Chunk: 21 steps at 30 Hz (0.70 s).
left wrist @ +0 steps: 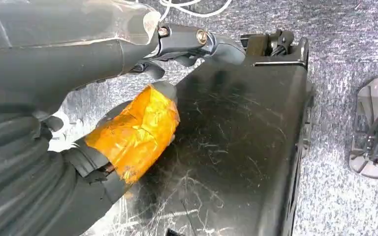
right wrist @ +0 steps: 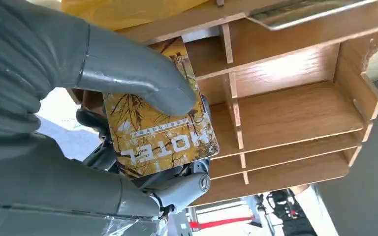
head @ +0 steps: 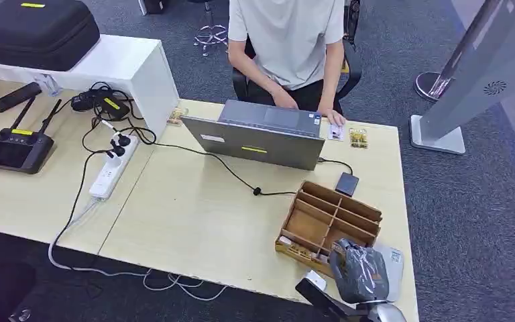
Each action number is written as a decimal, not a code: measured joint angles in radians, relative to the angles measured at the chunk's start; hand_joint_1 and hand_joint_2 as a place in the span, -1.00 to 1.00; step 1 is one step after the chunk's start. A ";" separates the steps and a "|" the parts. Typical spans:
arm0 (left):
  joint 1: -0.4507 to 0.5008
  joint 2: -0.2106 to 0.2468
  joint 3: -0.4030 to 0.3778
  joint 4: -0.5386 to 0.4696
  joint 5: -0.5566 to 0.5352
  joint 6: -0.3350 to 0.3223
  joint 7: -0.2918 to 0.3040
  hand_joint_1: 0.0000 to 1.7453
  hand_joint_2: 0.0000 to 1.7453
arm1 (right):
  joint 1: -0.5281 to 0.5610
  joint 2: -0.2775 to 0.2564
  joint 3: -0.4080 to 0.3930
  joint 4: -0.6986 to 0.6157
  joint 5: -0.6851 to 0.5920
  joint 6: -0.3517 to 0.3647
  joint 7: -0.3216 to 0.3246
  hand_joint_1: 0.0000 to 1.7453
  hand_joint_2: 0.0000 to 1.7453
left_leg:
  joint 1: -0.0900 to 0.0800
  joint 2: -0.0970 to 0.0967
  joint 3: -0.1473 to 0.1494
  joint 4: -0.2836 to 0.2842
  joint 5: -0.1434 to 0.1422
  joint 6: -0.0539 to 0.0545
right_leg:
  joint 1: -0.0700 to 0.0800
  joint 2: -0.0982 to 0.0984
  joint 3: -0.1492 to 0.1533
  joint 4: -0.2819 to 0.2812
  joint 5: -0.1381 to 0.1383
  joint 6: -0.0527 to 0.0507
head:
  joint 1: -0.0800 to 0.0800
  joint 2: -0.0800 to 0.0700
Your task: Pass the card to the sensor for recognition and then transmit it.
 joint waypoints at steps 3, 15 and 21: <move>0.000 0.000 0.000 0.000 0.000 0.002 0.000 -1.00 1.00 | -0.001 0.000 -0.001 0.002 -0.001 0.000 -0.002 1.00 1.00 | 0.000 0.000 0.000 0.000 0.000 0.000 | 0.000 0.000 0.000 0.000 0.000 0.000 | 0.000 0.000; -0.007 0.000 -0.042 0.008 -0.001 -0.022 -0.006 -1.00 1.00 | -0.075 0.016 -0.002 0.001 -0.036 0.049 -0.013 1.00 1.00 | 0.000 0.001 -0.001 0.000 0.000 0.000 | 0.000 0.001 0.000 0.000 0.001 0.000 | 0.000 0.000; -0.014 0.002 -0.107 0.014 -0.001 -0.049 -0.032 -1.00 1.00 | -0.233 0.030 -0.015 -0.001 -0.083 0.094 0.009 1.00 1.00 | 0.000 0.003 -0.001 0.000 0.003 -0.001 | 0.000 0.003 -0.001 0.000 0.004 0.000 | 0.000 0.000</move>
